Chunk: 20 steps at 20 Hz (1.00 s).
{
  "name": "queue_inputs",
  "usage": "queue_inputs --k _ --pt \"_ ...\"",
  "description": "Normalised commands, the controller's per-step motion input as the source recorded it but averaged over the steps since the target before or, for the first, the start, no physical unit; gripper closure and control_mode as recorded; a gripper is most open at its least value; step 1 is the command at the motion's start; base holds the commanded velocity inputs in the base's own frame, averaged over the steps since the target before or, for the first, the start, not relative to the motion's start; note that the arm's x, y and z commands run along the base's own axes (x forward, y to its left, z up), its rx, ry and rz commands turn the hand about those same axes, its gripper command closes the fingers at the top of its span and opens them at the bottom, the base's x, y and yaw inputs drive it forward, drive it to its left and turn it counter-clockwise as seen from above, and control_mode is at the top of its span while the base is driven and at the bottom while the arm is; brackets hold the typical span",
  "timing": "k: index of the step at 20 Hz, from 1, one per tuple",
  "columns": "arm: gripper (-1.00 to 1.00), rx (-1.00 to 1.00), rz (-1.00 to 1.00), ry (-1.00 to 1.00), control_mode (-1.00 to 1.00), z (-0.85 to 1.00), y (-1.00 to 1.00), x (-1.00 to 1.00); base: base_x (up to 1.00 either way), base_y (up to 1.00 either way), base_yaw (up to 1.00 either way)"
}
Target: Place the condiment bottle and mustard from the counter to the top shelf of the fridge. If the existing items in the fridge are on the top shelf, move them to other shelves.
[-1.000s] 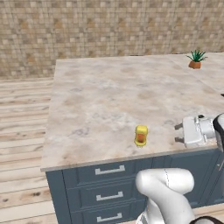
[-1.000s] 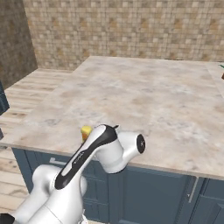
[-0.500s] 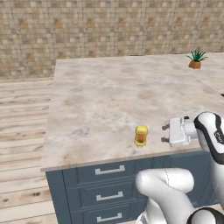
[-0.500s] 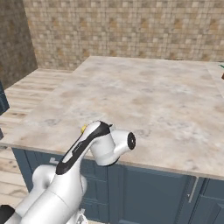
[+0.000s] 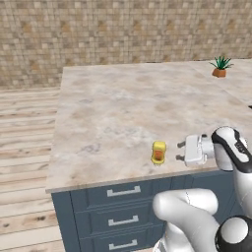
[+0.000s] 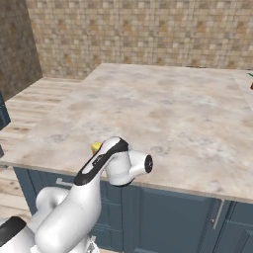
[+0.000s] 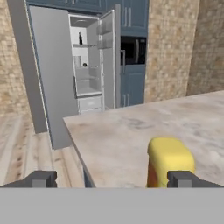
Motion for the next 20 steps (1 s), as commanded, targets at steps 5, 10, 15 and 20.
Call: queue_inputs --k 5,10,15,20 --pt "-1.0 0.1 0.0 0.0 -1.0 -0.17 0.0 0.13 0.0 0.0 0.0" --pt "-1.0 0.04 0.0 0.0 -1.0 -0.05 0.0 0.14 0.0 0.0 0.0" --pt "-1.0 0.0 0.0 0.0 -1.0 -0.09 0.0 0.21 0.0 0.0 0.0" --pt "-1.0 0.0 0.0 0.0 -1.0 -0.13 0.0 0.21 0.0 0.0 0.0"
